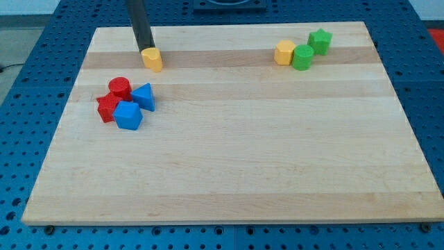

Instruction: Push the yellow heart towards right

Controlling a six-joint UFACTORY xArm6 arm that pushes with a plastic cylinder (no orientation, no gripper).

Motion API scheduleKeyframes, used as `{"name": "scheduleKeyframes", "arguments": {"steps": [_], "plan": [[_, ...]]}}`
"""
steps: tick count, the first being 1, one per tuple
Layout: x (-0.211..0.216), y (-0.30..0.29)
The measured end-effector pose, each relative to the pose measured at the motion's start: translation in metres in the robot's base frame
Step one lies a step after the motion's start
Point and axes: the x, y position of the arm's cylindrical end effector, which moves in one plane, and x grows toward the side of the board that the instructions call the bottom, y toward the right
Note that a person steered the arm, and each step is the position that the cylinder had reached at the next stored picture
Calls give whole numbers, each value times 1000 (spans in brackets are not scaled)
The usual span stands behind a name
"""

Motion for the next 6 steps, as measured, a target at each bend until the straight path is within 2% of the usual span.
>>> {"name": "scheduleKeyframes", "arguments": {"steps": [3, 6], "plan": [[12, -35], [25, 71]]}}
